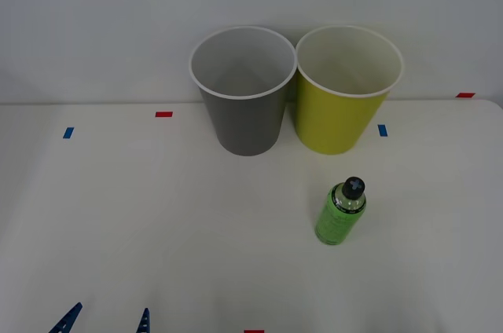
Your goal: Put cans in the gray bin and PET bottles in the light green bin.
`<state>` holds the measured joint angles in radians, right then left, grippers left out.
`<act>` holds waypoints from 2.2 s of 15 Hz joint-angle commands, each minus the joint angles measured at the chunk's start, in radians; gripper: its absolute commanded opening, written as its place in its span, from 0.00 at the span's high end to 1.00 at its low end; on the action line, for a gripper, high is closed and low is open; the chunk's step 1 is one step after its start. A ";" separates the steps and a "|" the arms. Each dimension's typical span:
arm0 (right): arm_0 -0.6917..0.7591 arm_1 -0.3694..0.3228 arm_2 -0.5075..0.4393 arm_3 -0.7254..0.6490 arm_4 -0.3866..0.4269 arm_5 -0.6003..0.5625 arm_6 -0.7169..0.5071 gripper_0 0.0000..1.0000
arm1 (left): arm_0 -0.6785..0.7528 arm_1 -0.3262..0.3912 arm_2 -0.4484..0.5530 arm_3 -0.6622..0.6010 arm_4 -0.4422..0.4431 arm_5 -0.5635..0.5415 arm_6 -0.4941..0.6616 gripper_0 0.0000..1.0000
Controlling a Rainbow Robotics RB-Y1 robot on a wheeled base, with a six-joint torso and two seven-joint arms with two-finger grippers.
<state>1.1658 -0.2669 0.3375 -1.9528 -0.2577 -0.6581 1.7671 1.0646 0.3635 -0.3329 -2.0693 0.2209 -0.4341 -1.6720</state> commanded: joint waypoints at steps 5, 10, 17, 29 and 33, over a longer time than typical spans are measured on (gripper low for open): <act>0.000 0.000 0.000 0.000 0.000 0.000 0.000 0.00 | 0.000 0.000 0.000 0.000 0.000 0.000 0.000 0.00; 0.000 0.000 0.000 0.000 0.000 0.000 0.000 0.00 | 0.000 0.000 0.000 0.000 0.000 0.000 0.000 0.00; 0.000 0.000 0.000 0.000 0.000 0.000 0.000 0.00 | 0.000 0.000 0.000 0.000 0.000 0.000 0.000 0.00; 0.000 0.000 0.000 0.000 0.000 0.000 0.000 0.00 | 0.000 0.000 0.000 0.000 0.000 0.000 0.000 0.00; -0.044 -0.006 -0.008 0.035 0.005 0.020 0.008 0.00 | 0.000 0.000 0.000 0.000 0.000 0.000 0.000 0.00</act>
<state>1.1412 -0.2690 0.3336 -1.9268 -0.2556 -0.6422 1.7703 1.0646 0.3636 -0.3329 -2.0693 0.2209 -0.4341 -1.6720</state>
